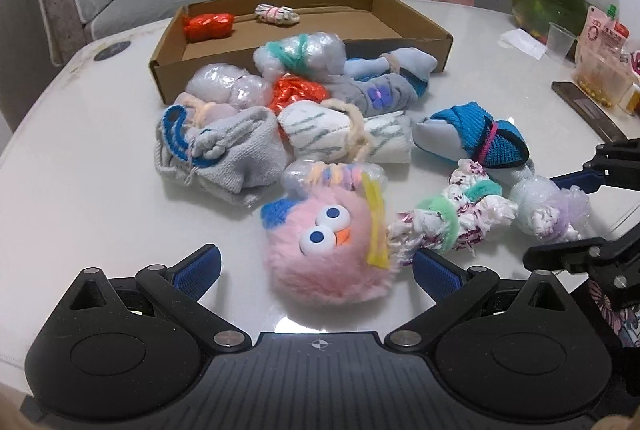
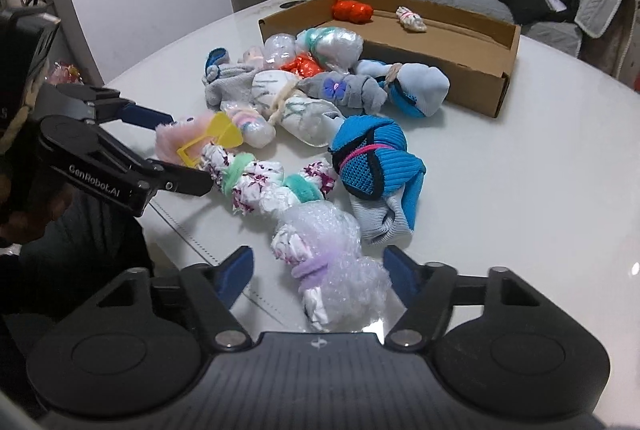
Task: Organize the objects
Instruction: 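Grasp the pink fluffy toy with the left gripper while the right grasps the lilac mesh bundle, then carry the pink toy and lilac bundle over the box and lower them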
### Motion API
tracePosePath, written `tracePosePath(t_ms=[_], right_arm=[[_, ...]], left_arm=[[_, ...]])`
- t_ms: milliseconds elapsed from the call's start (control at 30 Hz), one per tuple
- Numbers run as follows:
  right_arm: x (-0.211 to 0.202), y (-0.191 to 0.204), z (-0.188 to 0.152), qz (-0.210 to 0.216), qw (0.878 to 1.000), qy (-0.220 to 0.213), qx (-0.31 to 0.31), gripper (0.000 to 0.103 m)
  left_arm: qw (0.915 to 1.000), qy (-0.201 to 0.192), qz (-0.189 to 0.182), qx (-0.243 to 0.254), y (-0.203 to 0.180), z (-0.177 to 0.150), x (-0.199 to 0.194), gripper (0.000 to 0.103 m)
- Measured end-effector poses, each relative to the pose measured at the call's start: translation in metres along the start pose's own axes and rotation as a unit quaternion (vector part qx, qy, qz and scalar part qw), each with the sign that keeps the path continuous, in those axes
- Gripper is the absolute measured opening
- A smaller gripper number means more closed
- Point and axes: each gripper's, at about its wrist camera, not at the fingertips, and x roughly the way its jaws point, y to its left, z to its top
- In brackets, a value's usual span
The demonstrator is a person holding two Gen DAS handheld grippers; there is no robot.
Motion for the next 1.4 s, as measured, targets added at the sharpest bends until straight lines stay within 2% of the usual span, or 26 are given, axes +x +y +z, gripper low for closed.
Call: tracePosePath(t_ms=[133,333,467,533,633,667,700,733,933,1067,1267,1400], right_arm=[[0.003,-0.002,-0.003,-0.002,1.0,0.004,0.001,0.05],[0.002,-0.006,-0.004,-0.006,1.0,-0.003,0.009,0.045],[0.003,-0.008,-0.002,-0.006,1.0,-0.004,0.011,0.04],[0.002,-0.01,-0.003,-0.008,1.0,-0.004,0.014,0.038],[0.0,-0.011,-0.003,-0.007,1.0,-0.004,0.016,0.037],[0.0,-0.011,-0.003,-0.007,1.0,-0.003,0.016,0.037],[-0.002,-0.012,-0.003,-0.006,1.0,-0.003,0.017,0.036],[-0.004,-0.012,-0.002,-0.005,1.0,-0.006,0.018,0.032],[-0.014,-0.018,0.006,-0.001,1.0,-0.016,0.017,0.032],[-0.023,-0.021,0.014,0.002,1.0,-0.024,0.013,0.032],[-0.039,-0.035,0.041,-0.003,0.998,-0.058,0.012,0.032],[-0.051,-0.046,0.069,-0.022,0.996,-0.09,-0.005,0.032]], left_arm=[[1.0,0.0,0.002,0.004,0.0,-0.001,0.005,0.102],[1.0,-0.001,-0.001,0.0,-0.001,0.001,0.011,0.1],[0.9999,-0.009,0.003,-0.009,0.002,0.003,0.013,0.093],[0.9999,-0.01,0.003,-0.013,0.005,0.003,0.011,0.088],[0.9997,-0.014,0.008,-0.02,0.01,0.003,0.006,0.067],[0.9996,-0.013,0.009,-0.024,0.012,0.003,0.004,0.055],[0.9995,-0.011,0.008,-0.028,0.015,0.003,0.001,0.053],[0.9994,-0.011,0.007,-0.033,0.018,0.003,-0.001,0.053],[0.9986,-0.021,0.024,-0.043,0.031,0.006,-0.017,0.051],[0.9977,-0.043,0.034,-0.039,0.04,0.014,-0.037,0.051],[0.995,-0.075,0.056,-0.035,0.061,0.046,-0.056,0.051],[0.9939,-0.09,0.054,-0.033,0.074,0.075,-0.062,0.051]])
